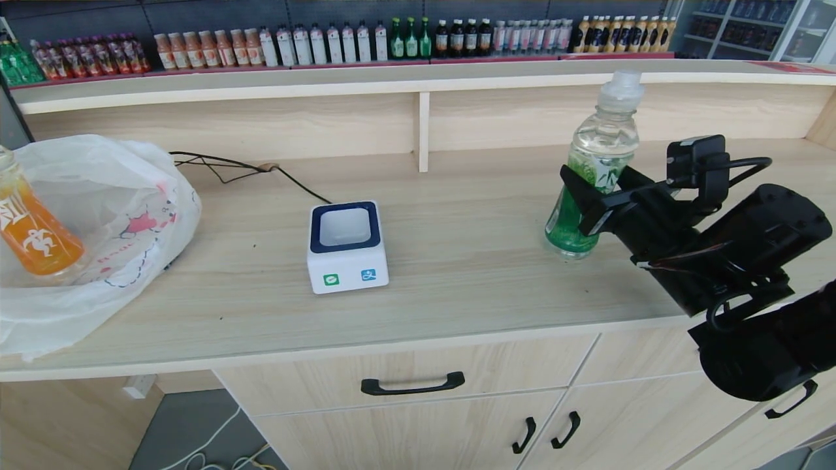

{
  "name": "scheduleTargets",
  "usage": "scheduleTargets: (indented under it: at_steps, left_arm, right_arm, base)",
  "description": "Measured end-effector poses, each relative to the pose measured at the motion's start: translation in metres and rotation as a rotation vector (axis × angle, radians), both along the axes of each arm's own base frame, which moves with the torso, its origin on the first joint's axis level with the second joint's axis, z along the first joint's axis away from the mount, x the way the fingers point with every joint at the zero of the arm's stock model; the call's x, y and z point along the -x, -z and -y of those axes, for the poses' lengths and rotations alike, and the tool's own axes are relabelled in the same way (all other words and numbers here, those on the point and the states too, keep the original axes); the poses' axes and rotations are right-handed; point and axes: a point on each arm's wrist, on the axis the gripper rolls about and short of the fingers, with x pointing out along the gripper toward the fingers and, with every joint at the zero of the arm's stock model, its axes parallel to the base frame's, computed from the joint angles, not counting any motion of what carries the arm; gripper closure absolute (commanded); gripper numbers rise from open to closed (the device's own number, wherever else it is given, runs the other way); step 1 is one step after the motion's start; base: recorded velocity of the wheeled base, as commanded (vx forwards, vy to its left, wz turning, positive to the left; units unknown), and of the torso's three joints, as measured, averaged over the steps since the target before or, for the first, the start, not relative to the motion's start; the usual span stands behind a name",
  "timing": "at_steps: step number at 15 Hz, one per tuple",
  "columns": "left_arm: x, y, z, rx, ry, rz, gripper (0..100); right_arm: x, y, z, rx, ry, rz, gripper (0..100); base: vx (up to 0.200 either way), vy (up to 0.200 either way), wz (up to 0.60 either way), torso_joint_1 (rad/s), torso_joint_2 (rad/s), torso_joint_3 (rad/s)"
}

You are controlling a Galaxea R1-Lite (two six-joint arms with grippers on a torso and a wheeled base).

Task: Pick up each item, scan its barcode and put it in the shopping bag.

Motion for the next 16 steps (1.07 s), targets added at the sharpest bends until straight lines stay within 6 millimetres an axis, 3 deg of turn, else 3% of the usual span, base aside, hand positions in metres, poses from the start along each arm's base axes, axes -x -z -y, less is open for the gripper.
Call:
scheduleTargets:
  at_steps: [16]
  left_arm:
    - [0.0, 0.0, 0.0, 0.0, 0.0, 0.0, 0]
  right_arm:
    - [0.0019, -0.0057, 0.0035, -0.011, 0.005, 0.013, 100]
  base:
    - [0.0, 0.0, 0.0, 0.0, 0.0, 0.0]
